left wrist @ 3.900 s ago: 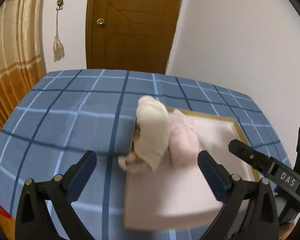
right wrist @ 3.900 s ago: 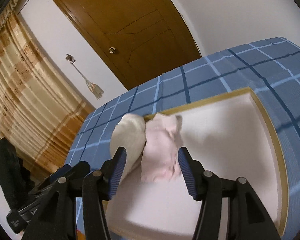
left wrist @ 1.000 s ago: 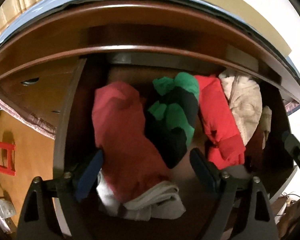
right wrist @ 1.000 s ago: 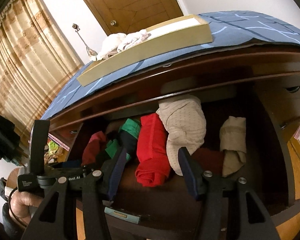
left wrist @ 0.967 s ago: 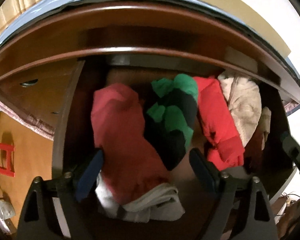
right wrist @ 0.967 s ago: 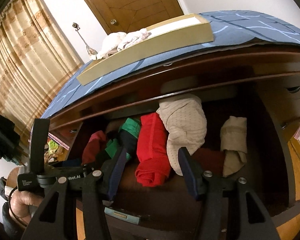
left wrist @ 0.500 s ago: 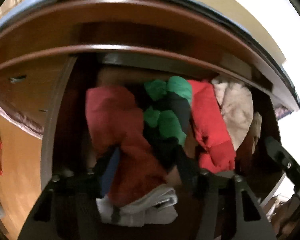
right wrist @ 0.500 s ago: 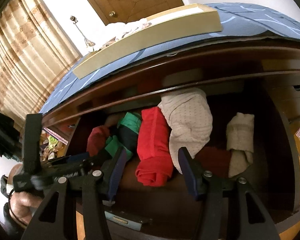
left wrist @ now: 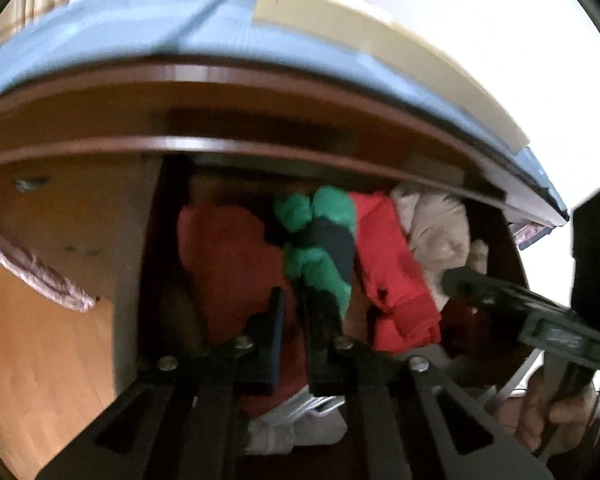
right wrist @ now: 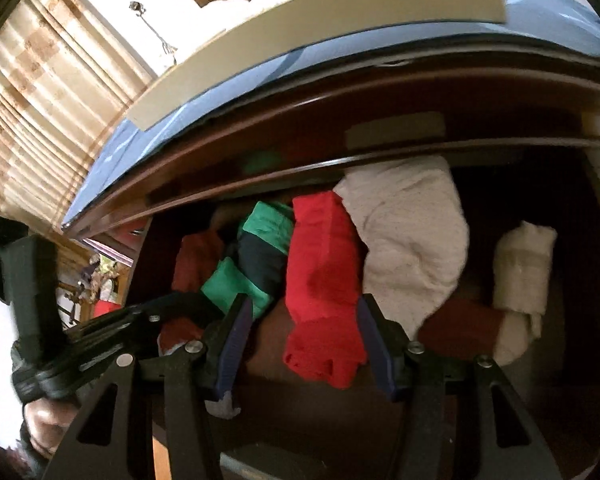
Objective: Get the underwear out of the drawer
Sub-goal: 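Grasp bright red underwear with right tool while left tool grasps dark red underwear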
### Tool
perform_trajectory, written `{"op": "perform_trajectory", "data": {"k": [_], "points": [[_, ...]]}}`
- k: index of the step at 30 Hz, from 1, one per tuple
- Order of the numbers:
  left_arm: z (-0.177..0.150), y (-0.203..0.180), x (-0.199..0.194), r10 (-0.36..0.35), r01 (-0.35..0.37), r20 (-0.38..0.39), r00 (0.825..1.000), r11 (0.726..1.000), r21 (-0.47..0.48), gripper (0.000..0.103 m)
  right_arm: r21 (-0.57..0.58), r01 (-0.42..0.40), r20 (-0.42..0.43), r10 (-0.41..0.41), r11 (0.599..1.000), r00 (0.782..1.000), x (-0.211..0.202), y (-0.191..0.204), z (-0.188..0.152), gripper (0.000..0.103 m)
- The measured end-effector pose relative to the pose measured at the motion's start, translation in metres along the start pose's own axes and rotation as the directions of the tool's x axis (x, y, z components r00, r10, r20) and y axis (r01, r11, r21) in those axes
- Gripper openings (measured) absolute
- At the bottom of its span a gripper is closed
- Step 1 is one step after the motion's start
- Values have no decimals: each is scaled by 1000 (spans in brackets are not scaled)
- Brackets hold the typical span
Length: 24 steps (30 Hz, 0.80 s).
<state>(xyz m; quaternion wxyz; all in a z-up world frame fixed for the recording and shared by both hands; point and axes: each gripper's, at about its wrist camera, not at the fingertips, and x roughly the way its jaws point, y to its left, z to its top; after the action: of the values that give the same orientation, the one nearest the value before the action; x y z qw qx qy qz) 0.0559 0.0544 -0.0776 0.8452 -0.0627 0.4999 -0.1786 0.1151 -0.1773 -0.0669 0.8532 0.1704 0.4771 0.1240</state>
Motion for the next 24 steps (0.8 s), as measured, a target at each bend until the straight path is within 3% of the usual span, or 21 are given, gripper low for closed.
{"op": "perform_trajectory", "data": {"k": [3,7,10,16,19,22,24], "points": [[1,-4,-9,-1,1,9,1000,999,32,6,-46,19,-38,-21,999,999,15,12,5,57],[3,1,10,73,-73,-45,996,997,-5,8,-103,101,-104,-112,990,988,37,21,12,57],[1,7,21,75,-80,-83,994,995,-52,25,-151,143,-160,-167,978,973,54,26,14,57],[4,-15,40,118,-123,-150,982,992,-24,61,-252,225,-236,-285,941,929,80,39,19,57],[2,-20,46,169,-176,-163,972,984,-28,63,-295,257,-251,-335,920,908,90,42,22,57],[2,-21,49,173,-187,-187,967,981,-57,67,-378,288,-243,-394,880,886,98,46,21,56],[3,-20,51,174,-195,-213,961,977,-81,68,-441,275,-243,-409,854,880,101,48,16,45]]}}
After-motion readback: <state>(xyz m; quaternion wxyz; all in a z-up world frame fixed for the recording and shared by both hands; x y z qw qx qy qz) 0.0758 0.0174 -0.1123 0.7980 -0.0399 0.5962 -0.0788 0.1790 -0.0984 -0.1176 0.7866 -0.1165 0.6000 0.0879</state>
